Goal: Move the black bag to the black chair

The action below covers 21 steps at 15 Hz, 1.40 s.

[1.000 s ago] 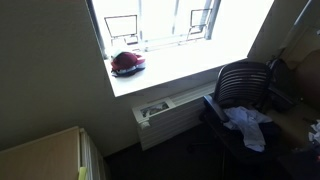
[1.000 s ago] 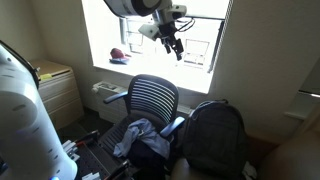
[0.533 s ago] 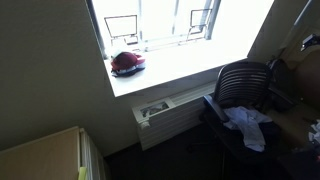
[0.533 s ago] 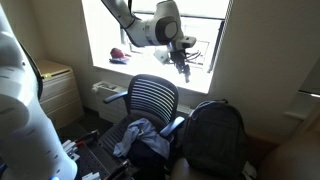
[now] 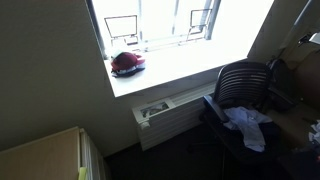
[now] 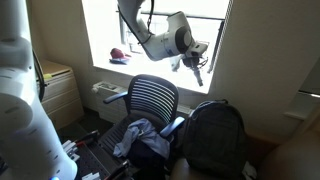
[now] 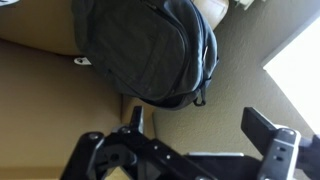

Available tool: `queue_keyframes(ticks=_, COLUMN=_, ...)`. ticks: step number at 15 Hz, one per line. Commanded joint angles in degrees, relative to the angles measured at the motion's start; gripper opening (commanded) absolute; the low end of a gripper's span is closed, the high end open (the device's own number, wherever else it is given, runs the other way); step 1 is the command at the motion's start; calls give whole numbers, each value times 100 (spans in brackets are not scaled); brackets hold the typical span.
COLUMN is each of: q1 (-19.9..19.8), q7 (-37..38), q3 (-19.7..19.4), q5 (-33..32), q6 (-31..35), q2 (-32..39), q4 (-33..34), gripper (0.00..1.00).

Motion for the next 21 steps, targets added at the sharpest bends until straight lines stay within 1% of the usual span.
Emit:
queue_keyframes(ticks=1, q1=288, q7=1115, q3=-122, q5=241, q6=-331, q2=1106, q4=1483, gripper=100)
queue_keyframes(ticks=2, q1=342, q7=1334, q3=-108, q5=417, q6=-468, q2=1333, q4=1857, gripper=100)
queue_keyframes(ticks=4, q1=572, q7=1886, q3=-333, q5=410, q6=-584, q2=1792, q4=2594, gripper=100)
queue_keyframes(ticks=5, q1=661, q7=2119, q3=-447, q5=429, q6=-878, q2=2035, q4=2966, gripper=100)
queue_keyframes(ticks=6, q1=723, q7=2233, q3=-515, q5=485, q6=-1312, q2=2274, q4=3322, gripper=100)
queue_keyframes(ticks=7, q1=878, q7=1784, q3=-668, q5=686, q6=-742, q2=1745, q4=2513, gripper=100)
queue_keyframes(ticks=8, q1=942, q7=1816, q3=-740, q5=755, q6=-837, q2=1891, q4=2711, gripper=100)
queue_keyframes(ticks=11, q1=1054, q7=1767, q3=-852, q5=847, q6=-807, q2=1900, q4=2697, gripper=100)
queue_keyframes(ticks=12, q1=1154, q7=1799, q3=-1006, q5=551, q6=-525, q2=1684, q4=2356, gripper=100)
queue_keyframes(ticks=13, q1=1135, q7=1549, q3=-963, q5=578, q6=-571, q2=1696, q4=2311, gripper=100)
queue_keyframes(ticks=15, q1=1295, q7=1487, q3=-1186, q5=609, q6=-1034, q2=2303, q4=2857, gripper=100)
queue_keyframes(ticks=16, q1=1044, q7=982, q3=-883, q5=1043, q6=-1429, q2=2595, q4=3109, gripper=100)
queue_keyframes(ticks=17, q1=909, q7=679, q3=-728, q5=1337, q6=-1637, q2=2809, q4=3252, gripper=100)
queue_keyframes(ticks=18, q1=719, q7=201, q3=-504, q5=1727, q6=-1744, q2=2996, q4=3378, gripper=100)
queue_keyframes(ticks=19, q1=579, q7=-215, q3=-345, q5=2062, q6=-1843, q2=3201, q4=3524, gripper=100)
queue_keyframes(ticks=21, q1=433, q7=-955, q3=-199, q5=2584, q6=-2406, q2=3622, q4=3965, gripper=100)
